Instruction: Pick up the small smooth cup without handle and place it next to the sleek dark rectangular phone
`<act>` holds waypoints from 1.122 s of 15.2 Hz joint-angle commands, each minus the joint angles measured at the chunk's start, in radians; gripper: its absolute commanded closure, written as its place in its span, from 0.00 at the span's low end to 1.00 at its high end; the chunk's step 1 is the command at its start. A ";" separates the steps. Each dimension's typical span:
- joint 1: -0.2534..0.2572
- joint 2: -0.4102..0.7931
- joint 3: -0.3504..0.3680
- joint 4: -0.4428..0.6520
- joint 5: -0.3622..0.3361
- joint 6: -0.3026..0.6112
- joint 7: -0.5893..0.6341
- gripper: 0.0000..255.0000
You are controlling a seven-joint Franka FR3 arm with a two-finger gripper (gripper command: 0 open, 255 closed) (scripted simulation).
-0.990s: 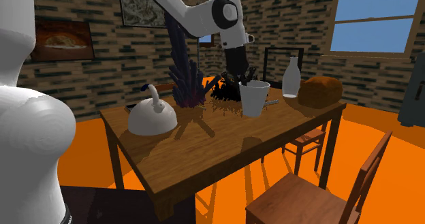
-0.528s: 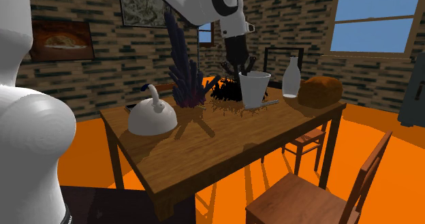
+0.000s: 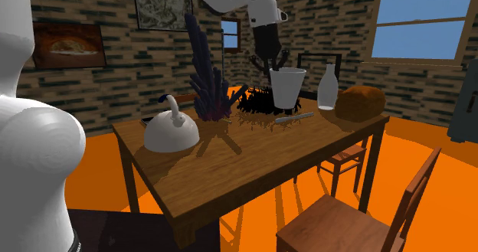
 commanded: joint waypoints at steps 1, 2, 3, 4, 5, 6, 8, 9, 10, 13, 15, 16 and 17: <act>0.000 -0.001 0.000 0.024 0.001 -0.025 -0.003 1.00; 0.000 -0.002 0.000 0.036 0.001 -0.038 -0.004 1.00; 0.000 -0.002 0.000 0.049 0.001 -0.051 -0.006 1.00; -0.001 -0.003 -0.001 0.062 0.001 -0.064 -0.007 1.00; -0.001 -0.003 -0.001 0.075 0.002 -0.077 -0.009 1.00; -0.001 -0.003 -0.001 0.089 0.002 -0.091 -0.010 1.00; -0.002 -0.002 -0.001 0.113 0.003 -0.114 -0.013 1.00; 0.015 -0.021 0.008 0.091 -0.009 -0.113 0.013 1.00; 0.031 -0.040 0.017 0.071 -0.021 -0.113 0.040 1.00; 0.076 -0.089 0.047 0.018 -0.051 -0.116 0.120 1.00; 0.103 -0.115 0.070 -0.011 -0.067 -0.120 0.173 1.00; 0.116 -0.127 0.082 -0.023 -0.073 -0.123 0.199 1.00; 0.128 -0.138 0.094 -0.034 -0.079 -0.126 0.224 1.00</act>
